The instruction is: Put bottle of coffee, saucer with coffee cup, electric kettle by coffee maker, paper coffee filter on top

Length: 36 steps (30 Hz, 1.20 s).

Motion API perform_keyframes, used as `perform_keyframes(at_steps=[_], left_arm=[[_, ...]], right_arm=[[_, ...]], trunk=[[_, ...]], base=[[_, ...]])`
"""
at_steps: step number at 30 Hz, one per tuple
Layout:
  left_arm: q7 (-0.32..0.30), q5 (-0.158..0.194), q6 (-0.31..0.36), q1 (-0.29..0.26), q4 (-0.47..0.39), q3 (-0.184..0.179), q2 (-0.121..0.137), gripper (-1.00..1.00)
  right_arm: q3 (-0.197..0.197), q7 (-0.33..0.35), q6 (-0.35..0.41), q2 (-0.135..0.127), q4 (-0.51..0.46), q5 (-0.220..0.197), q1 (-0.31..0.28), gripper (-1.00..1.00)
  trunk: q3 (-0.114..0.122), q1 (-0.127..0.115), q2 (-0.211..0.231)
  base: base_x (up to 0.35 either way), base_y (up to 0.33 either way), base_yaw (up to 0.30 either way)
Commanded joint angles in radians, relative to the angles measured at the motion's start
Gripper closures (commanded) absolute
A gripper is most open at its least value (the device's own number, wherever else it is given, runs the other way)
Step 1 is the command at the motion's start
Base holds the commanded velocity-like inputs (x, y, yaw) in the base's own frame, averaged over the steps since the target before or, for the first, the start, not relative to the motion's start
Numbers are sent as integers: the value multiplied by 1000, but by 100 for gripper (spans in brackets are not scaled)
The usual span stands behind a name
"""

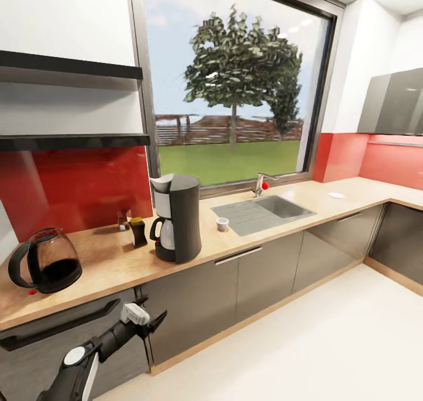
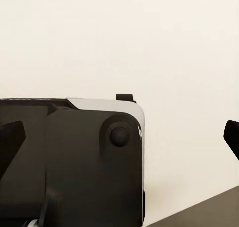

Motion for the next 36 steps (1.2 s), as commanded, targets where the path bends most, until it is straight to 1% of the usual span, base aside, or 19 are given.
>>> perform_keyframes(at_steps=[1,4,6,7,11,13,14,16,18,19,20,22,23,24,26,28,29,32,36], left_arm=[[-6,-11,-5,5,3,6,-1,-100],[-5,-18,-6,54,44,5,6,-100],[-1,-30,-7,80,66,5,13,-100],[4,-43,-6,98,77,5,22,-100],[44,-140,-4,195,95,11,65,-100],[98,-186,-2,254,98,15,75,-100],[118,-195,-1,271,99,15,76,-100],[212,-223,2,335,102,17,80,-100],[326,-236,5,390,122,17,81,-100],[387,-239,6,408,149,18,81,-100],[419,-240,7,414,167,18,81,-100],[551,-243,8,429,263,17,81,-100],[656,-244,9,434,349,17,82,-100],[726,-244,9,436,408,18,82,-100],[858,-244,9,437,519,17,84,-100],[968,-244,9,438,611,16,92,-100],[1008,-244,10,438,646,16,99,-100],[1065,-243,12,438,708,15,118,-100],[1083,-241,12,441,768,15,141,-100]], right_arm=[[-1,0,-3,0,1,0,0,-100],[-1,1,-3,0,1,-1,0,-100],[-1,2,-3,0,1,-2,0,-100],[-1,3,-2,0,1,-2,-1,-100],[-1,5,-2,3,0,-3,-1,-100],[-1,5,-2,4,0,-3,-1,-100],[0,5,-2,4,0,-3,-1,-100],[1,5,-2,5,1,-3,-1,-100],[2,5,-2,6,2,-3,-1,-100],[2,6,-2,6,3,-2,-1,-100],[2,6,-2,6,3,-2,-1,-100],[2,6,-2,6,3,-3,-1,-100],[2,7,-2,6,3,-3,-1,-100],[1,7,-2,6,3,-3,-1,-100],[1,7,-1,6,3,-3,-1,-100],[1,7,1,6,4,-3,-1,-100],[1,7,1,6,5,-3,-1,-100],[0,7,1,5,5,-3,-1,-100],[-2,7,1,-1,2,-7,0,-100]], trunk=[[0,0,-1],[0,0,-1],[0,0,-1],[0,0,-1],[0,0,-1],[0,0,-1],[0,0,-1],[0,0,-1],[0,0,-1],[0,0,-1],[0,0,-1],[0,0,-1],[0,0,-1],[0,0,-1],[0,0,-1],[0,0,-1],[0,0,-1],[0,0,-1],[0,0,-1]], base=[[0,0,0],[0,0,0],[0,0,0],[0,0,0],[0,0,0],[0,0,0],[0,0,0],[0,0,0],[0,0,0],[0,0,-18],[0,0,-41],[0,0,-134],[0,0,-214],[0,0,-233],[0,0,-249],[0,0,-260],[0,0,-264],[0,0,-265],[0,0,-267]])
